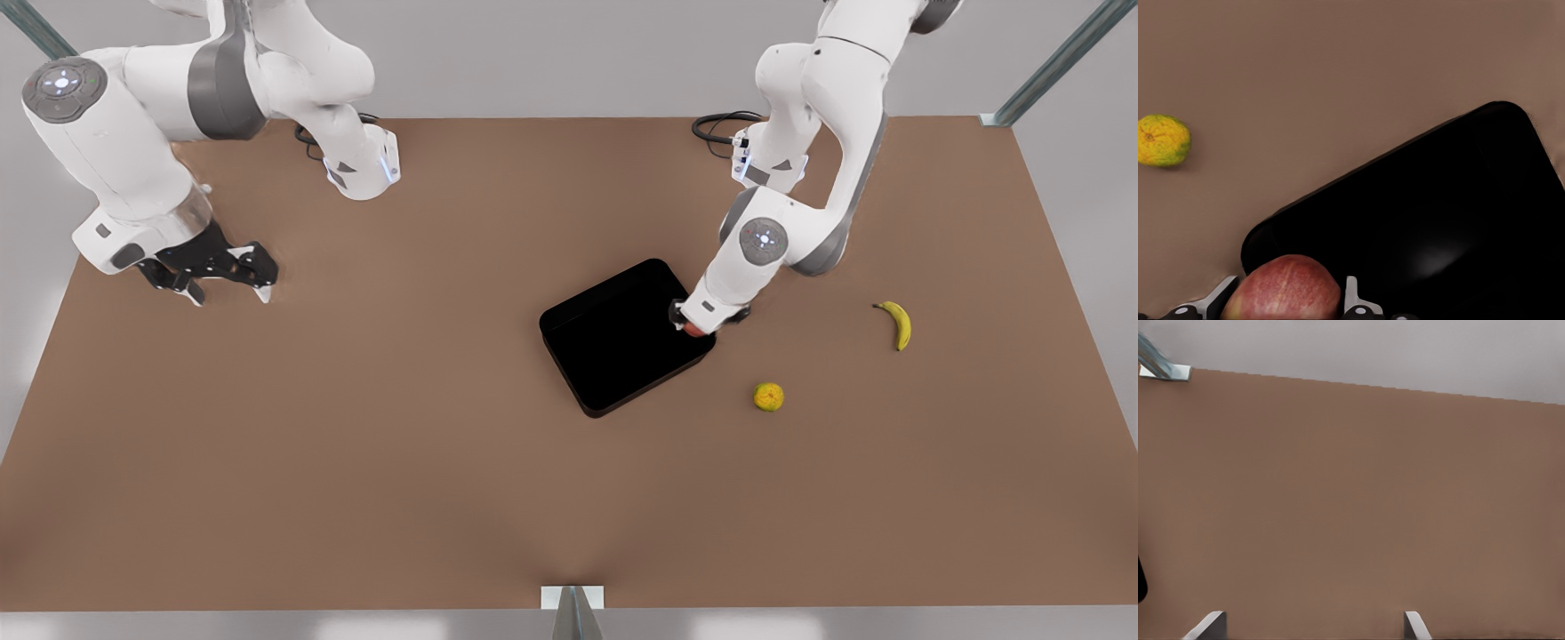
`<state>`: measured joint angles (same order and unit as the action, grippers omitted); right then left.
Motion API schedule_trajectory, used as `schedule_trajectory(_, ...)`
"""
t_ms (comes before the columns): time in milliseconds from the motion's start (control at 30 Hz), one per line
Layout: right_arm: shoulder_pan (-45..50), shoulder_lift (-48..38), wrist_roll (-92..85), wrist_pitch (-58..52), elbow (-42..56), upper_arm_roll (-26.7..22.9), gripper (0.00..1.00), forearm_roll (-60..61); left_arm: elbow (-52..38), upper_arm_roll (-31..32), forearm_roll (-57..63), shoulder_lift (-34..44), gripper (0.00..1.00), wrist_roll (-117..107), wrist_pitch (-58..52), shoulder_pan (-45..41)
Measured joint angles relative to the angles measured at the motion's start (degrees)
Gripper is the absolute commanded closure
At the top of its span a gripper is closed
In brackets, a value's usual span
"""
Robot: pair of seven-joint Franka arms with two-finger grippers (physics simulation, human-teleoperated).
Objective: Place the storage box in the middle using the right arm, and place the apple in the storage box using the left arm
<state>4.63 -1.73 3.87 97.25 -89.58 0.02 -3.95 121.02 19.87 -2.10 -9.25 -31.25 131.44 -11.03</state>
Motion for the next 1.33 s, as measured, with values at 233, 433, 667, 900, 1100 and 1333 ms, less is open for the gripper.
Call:
schedule_trajectory(233,-3.9,-0.2,-0.3,-0.6,0.0,0.0,0.0,0.0,-4.8,-0.4,-2.1,-3.6,0.0,-10.0,1.0,-10.4)
schedule_trajectory(433,19.1,0.1,-1.2,-0.6,0.0,0.0,0.0,-0.1,-5.4,-0.6,-1.0,-4.1,0.0,-10.6,1.4,-9.6)
schedule_trajectory(667,31.3,0.6,-1.2,-1.5,0.6,0.2,0.0,-0.1,-22.8,-9.8,2.8,-3.4,0.0,1.5,-20.1,0.5)
schedule_trajectory(900,32.7,0.9,-1.4,-1.0,0.2,0.1,0.0,-1.4,-33.2,-26.1,2.9,0.2,0.0,25.7,-37.9,9.6)
schedule_trajectory(1100,27.1,0.6,-1.4,-1.2,0.2,0.1,0.0,-1.4,-33.0,-26.1,2.9,0.4,0.0,25.5,-40.5,5.6)
schedule_trajectory(1333,10.0,0.6,-1.2,-1.1,0.2,0.2,0.0,-1.4,-32.8,-26.1,3.2,-0.8,0.0,25.2,-40.6,1.9)
